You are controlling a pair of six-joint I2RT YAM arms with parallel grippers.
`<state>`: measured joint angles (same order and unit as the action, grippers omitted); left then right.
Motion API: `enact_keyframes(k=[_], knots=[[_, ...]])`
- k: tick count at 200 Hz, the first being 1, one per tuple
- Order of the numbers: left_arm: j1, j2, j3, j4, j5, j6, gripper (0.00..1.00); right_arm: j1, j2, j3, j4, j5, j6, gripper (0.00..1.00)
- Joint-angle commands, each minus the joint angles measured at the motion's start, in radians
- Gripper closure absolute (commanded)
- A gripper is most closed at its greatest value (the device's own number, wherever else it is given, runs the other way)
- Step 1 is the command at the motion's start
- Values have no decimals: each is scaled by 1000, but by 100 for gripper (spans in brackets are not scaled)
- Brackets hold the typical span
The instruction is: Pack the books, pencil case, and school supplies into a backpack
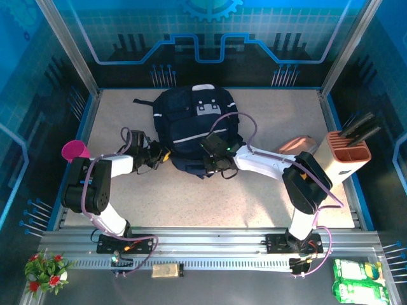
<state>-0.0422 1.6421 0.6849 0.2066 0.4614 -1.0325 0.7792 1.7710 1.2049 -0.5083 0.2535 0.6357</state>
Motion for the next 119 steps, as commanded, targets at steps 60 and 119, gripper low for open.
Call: enact_keyframes(k=[60,119], knots=[[13,25,153,-119,33,184,100,40,-133,-79,87,107,-109,100],[22,86,365,-336,-71,344,92,102,-87,53,127,20,-112,100]])
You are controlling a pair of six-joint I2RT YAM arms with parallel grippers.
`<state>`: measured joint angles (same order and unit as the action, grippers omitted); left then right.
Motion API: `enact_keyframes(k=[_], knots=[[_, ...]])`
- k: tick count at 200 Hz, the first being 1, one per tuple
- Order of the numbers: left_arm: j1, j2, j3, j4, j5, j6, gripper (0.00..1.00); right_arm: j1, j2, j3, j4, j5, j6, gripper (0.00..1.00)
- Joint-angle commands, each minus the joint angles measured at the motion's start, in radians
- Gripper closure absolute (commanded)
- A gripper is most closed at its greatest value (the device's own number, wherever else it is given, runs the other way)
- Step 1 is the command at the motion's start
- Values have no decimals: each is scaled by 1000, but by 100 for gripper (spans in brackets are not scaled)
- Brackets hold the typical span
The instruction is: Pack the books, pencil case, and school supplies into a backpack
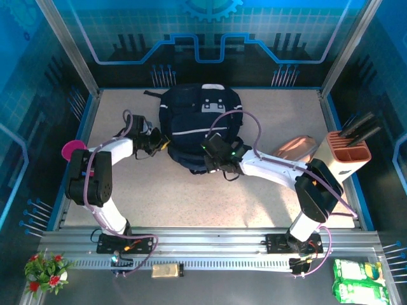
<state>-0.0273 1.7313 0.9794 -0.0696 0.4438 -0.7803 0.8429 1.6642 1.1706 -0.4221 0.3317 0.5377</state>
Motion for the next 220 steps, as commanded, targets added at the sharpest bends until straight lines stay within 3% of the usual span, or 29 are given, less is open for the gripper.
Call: enact_keyframes(k=[1,38,70,100,138,220], knots=[[8,-4,71,-63,-56,92,91,39,22,90,41,-61,-13,100],[32,-94,42,-171,-144,95,58,54,113,170,69,-161,19,100],[32,-220,-29,-258,-179,66,46,64,183,229,89,-226,21,100],[24,-334,-90,-311,-167,-24,44,68,233,275,94,-278,18,100],[-48,-403,-165,-279,-157,-207,44,76,274,308,101,-309,19,100],[-115,-324,-196,-139,-163,-304,47,80,275,296,105,-326,21,100]])
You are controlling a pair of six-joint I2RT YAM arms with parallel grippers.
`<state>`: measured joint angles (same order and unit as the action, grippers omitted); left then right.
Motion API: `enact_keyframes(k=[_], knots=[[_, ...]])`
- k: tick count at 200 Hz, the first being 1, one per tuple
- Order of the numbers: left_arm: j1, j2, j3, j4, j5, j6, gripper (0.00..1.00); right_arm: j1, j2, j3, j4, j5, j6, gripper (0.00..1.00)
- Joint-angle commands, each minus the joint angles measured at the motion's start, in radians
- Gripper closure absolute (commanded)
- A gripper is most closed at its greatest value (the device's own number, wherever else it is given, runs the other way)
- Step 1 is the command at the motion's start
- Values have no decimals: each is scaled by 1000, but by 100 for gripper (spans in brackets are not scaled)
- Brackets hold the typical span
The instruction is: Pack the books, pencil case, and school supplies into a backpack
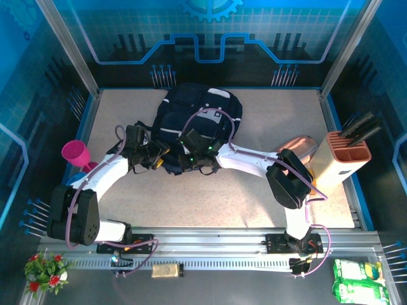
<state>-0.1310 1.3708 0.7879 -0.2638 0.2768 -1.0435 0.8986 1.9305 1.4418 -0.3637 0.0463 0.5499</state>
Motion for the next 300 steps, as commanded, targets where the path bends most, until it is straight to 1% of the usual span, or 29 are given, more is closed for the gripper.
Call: enact_keyframes(k=[1,31,51,83,111,152,183,212,229,266,300], knots=[[-11,38,-5,57,5,-42,47,25,9,24,47,-40,8,100],[-28,75,15,69,1,-34,51,26,7,20,44,-44,4,100],[-31,100,22,75,0,-32,56,27,3,11,44,-40,1,100],[-31,131,37,86,34,-15,74,28,-19,-19,39,-16,1,100],[-30,132,68,52,28,35,86,24,-61,-78,25,55,-4,100],[-15,114,109,0,1,104,100,7,-129,-215,6,199,11,100],[5,101,125,-26,-1,128,100,-24,-182,-306,5,267,44,100],[23,89,125,-44,7,147,100,-77,-202,-337,10,282,42,100],[31,80,123,-59,13,163,100,-108,-199,-333,21,287,-4,100],[54,52,110,-90,25,205,100,-179,-175,-315,84,289,-158,100],[76,17,92,-120,32,235,100,-275,-170,-323,159,272,-214,100]])
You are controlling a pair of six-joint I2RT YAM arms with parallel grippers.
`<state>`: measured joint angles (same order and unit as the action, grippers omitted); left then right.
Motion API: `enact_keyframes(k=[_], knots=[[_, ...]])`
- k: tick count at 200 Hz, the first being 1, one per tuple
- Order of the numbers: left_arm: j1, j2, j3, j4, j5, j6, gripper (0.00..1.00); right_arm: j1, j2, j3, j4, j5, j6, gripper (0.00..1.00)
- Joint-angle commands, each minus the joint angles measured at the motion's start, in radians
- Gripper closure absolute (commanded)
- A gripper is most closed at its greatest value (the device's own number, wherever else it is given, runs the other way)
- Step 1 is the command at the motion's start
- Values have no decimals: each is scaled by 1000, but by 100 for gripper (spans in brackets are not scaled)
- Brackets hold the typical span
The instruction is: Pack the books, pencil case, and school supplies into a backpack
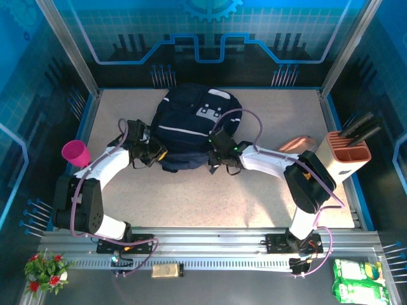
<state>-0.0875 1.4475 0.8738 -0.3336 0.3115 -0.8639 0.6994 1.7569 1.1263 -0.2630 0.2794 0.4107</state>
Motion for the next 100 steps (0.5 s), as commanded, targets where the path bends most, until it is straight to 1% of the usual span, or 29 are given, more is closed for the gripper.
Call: enact_keyframes(k=[1,33,58,77,89,100], knots=[[32,-60,5,-51,-2,57,100,-79,4,-9,61,38,-75,100],[35,-85,-2,-85,32,100,100,-172,17,-9,127,-45,-66,100],[35,-98,-8,-108,47,131,100,-208,50,21,138,-76,-61,97],[34,-100,-16,-112,73,148,100,-229,76,51,117,-61,-39,96],[34,-95,-19,-114,98,161,100,-245,88,71,86,-39,-1,92],[34,-90,-21,-120,115,171,100,-258,100,83,62,-30,26,90]])
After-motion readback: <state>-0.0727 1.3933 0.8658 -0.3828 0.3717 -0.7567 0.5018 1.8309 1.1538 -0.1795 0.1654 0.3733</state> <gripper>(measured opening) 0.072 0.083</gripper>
